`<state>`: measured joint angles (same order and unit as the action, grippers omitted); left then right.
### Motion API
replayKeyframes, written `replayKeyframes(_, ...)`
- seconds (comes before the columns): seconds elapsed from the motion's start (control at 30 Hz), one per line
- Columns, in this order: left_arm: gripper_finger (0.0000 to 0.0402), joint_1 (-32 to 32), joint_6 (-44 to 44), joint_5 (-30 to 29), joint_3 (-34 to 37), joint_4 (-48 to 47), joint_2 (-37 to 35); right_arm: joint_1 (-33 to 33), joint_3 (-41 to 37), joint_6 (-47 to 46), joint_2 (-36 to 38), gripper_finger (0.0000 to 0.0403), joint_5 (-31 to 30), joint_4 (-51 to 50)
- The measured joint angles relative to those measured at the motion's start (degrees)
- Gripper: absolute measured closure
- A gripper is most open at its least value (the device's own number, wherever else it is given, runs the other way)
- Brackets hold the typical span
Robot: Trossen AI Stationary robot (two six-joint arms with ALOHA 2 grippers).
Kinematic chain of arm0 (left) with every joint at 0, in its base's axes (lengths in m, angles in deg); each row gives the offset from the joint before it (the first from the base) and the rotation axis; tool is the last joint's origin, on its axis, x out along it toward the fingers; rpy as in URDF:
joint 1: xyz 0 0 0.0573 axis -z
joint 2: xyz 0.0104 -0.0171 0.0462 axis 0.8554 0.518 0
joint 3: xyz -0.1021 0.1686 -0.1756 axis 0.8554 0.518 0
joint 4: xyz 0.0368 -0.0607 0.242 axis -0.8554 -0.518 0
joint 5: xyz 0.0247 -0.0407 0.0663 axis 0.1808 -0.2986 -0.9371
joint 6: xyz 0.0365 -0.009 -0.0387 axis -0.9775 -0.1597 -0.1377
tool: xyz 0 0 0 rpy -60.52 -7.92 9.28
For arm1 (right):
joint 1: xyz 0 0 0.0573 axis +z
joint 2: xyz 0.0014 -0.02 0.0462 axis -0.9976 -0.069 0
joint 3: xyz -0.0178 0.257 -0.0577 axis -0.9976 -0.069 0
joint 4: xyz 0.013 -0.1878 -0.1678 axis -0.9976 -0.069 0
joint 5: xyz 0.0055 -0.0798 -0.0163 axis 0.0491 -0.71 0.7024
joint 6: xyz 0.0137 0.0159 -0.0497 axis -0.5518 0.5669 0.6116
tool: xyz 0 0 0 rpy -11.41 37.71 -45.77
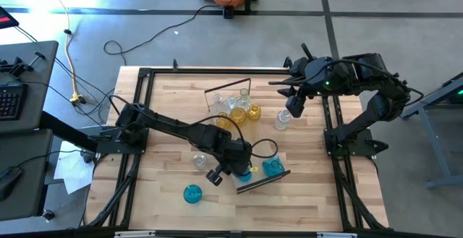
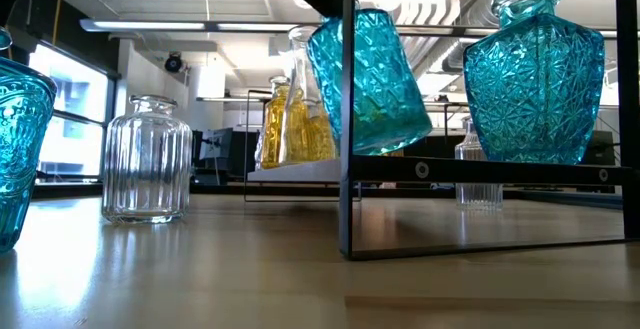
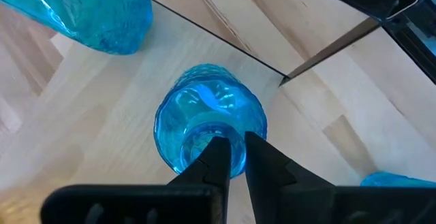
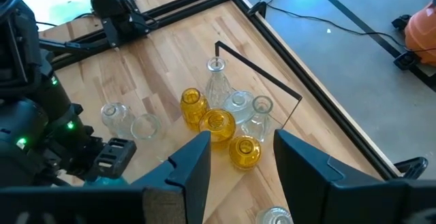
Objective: Sort vases onto shelf
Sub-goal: Put the blue crystal vase on the shelf aligned with the other blue crystal vase
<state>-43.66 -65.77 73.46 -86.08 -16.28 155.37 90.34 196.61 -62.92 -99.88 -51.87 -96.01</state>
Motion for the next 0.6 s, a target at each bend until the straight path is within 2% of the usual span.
replayKeyframes(0.37, 0.0314, -0.2, 0.5, 0.0, -0.1, 0.4, -0.1, 0.0, 0.0, 0.2, 0.0, 0.0258, 0.2, 0.0)
replayKeyframes(0.6, 0.0293, -0.2, 0.3, 0.0, -0.1, 2.3, -0.1, 1.2, 0.0, 0.1, 0.0, 0.0258, 0.0, 0.0)
